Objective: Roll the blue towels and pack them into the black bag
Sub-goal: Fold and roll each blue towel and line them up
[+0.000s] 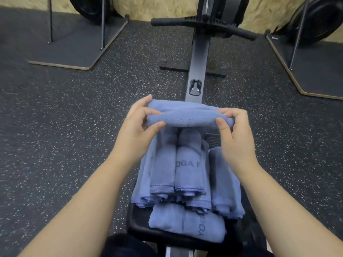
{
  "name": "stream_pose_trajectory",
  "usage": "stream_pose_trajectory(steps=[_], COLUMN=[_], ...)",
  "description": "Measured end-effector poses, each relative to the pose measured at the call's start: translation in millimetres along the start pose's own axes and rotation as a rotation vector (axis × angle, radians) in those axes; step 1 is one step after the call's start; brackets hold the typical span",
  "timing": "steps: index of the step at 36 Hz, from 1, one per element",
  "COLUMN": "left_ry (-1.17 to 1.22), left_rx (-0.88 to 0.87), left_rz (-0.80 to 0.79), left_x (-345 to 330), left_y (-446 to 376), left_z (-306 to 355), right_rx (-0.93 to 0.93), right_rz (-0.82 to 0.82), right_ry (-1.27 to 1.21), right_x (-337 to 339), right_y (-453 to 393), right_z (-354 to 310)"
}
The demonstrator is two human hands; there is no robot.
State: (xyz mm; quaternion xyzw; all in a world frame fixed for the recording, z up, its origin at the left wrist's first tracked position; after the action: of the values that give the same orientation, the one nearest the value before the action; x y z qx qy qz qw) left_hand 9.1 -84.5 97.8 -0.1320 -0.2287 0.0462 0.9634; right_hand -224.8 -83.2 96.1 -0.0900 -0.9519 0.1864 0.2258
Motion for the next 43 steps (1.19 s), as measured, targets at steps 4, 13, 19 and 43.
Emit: stream_pose_trajectory(steps=[4, 13, 19, 43], left_ry=[-0.004, -0.02, -0.027, -0.33], left_rx=[-0.026, -0.034, -0.041, 0.17], left_rz=[-0.002, 0.007, -0.053, -0.221], left_x=[2, 10, 12, -13], left_y=[-3, 17, 51, 115], left_z=[7, 22, 24, -36], right_rx=[0.026, 0.041, 0.022, -0.242], right_rz=[0.006, -0.01, -0.065, -0.31], right_ry=[0.011, 0.013, 0.022, 0.167], right_x=[3, 17, 21, 3], right_y=[-7, 5, 36, 117], right_z=[-6, -25, -31, 20])
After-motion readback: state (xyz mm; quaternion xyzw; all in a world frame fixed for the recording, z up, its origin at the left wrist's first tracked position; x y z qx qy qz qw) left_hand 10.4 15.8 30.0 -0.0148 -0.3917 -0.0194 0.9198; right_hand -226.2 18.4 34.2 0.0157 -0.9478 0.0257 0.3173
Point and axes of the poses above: each hand's wrist, its own y-axis away from the middle knuckle, its own x-axis out of the back of the hand, z = x × y, the point moved 10 cm from there along -y, towards the middle knuckle, and after that the axes turned 3 degrees about x, right-handed, at the moved point
